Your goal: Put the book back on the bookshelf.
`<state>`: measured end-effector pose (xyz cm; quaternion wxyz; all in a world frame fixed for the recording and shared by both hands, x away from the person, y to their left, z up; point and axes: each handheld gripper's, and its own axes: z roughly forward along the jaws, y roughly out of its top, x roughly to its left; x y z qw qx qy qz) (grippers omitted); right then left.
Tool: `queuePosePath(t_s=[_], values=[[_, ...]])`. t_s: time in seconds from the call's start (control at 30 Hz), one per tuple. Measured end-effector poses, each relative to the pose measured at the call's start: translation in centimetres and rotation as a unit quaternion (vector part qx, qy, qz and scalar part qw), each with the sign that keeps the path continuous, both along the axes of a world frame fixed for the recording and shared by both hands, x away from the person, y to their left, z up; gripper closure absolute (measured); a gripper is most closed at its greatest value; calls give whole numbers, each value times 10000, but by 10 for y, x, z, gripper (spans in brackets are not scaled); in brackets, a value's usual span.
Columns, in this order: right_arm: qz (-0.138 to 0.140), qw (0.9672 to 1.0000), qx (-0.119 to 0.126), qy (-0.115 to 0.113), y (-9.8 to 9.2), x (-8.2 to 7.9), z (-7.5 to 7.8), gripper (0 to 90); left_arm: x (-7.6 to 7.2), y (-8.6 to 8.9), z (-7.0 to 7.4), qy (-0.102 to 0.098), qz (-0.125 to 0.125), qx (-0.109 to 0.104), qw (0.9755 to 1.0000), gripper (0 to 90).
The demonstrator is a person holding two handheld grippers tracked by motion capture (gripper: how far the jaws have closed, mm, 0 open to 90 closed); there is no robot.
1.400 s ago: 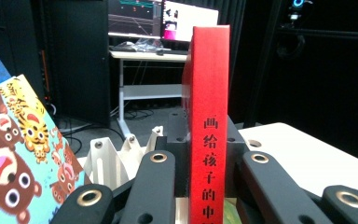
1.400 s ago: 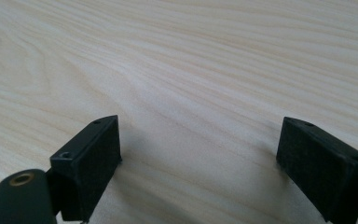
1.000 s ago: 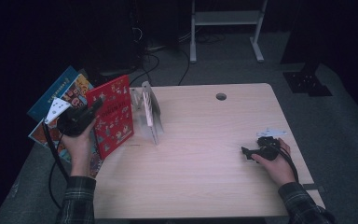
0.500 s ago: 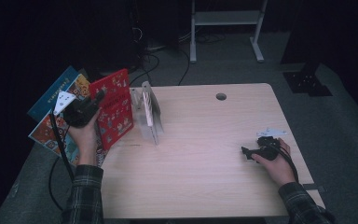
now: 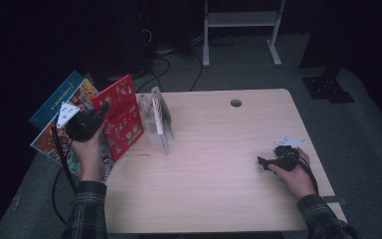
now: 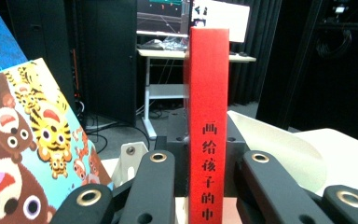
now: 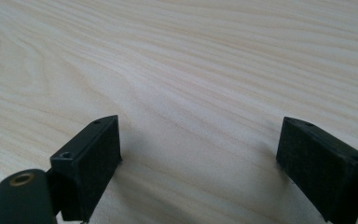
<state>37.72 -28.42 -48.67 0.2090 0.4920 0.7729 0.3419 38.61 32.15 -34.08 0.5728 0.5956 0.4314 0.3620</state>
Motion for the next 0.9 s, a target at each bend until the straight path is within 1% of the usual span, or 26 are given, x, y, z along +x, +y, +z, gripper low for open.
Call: queuePosePath(t_s=[0.17,0.27,0.33,0.53,0.67,0.73,0.77,0.83,0.9], values=[[1,10000,-1,0,0,0,0,125,-1,-3,-5,144,1,105,9998,793],[0,10000,-1,1,0,0,0,125,-3,-1,-8,180,46,37,9998,792],[0,10000,0,1,0,0,0,125,-5,0,-8,232,60,69,9997,791],[0,10000,1,1,0,0,0,125,-10,2,-11,329,155,79,9993,783],[0,10000,0,1,0,0,0,125,-14,2,-13,425,179,209,9987,774],[0,10000,0,2,0,0,0,125,-15,3,-12,462,205,227,9985,751],[0,10000,0,0,0,0,0,125,-16,5,-12,464,224,200,9985,745],[-1,10000,1,1,0,0,0,125,-17,7,-11,483,225,190,9984,702],[0,10000,1,1,0,0,0,125,-19,7,-9,488,233,227,9983,652]])
